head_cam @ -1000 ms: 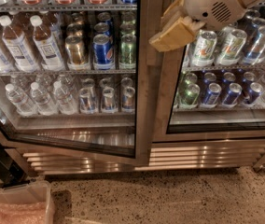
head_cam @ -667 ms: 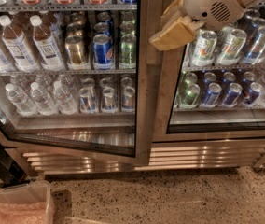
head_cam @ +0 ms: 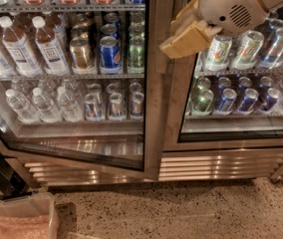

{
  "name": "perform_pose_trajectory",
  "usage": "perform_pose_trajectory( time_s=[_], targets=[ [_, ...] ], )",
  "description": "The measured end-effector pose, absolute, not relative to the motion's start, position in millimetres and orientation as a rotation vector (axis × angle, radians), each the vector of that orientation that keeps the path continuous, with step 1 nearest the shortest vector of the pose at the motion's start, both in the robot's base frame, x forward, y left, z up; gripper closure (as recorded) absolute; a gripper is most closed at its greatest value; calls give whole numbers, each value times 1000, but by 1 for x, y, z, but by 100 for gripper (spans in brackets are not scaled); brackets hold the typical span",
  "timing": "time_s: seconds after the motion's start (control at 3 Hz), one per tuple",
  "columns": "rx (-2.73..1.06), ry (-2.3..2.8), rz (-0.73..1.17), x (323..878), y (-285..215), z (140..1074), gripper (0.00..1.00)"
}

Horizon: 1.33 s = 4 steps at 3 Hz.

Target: Open left fridge door

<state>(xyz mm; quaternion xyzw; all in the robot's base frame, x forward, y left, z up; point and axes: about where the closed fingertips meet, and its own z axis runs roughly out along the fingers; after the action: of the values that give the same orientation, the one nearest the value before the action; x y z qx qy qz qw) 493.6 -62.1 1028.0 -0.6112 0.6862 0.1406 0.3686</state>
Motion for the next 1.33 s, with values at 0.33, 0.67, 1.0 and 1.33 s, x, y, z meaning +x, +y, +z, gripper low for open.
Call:
perform_pose_trajectory(
  time_s=[0.33,0.67,1.0,1.33],
  targets=[
    [-1567,1773,370,485,-62,1029,100],
    [-1562,1788,380,474,-65,1030,100],
    [-1562,1788,380,474,-65,1030,81],
    [-1562,1788,380,474,-65,1030,58]
  ],
)
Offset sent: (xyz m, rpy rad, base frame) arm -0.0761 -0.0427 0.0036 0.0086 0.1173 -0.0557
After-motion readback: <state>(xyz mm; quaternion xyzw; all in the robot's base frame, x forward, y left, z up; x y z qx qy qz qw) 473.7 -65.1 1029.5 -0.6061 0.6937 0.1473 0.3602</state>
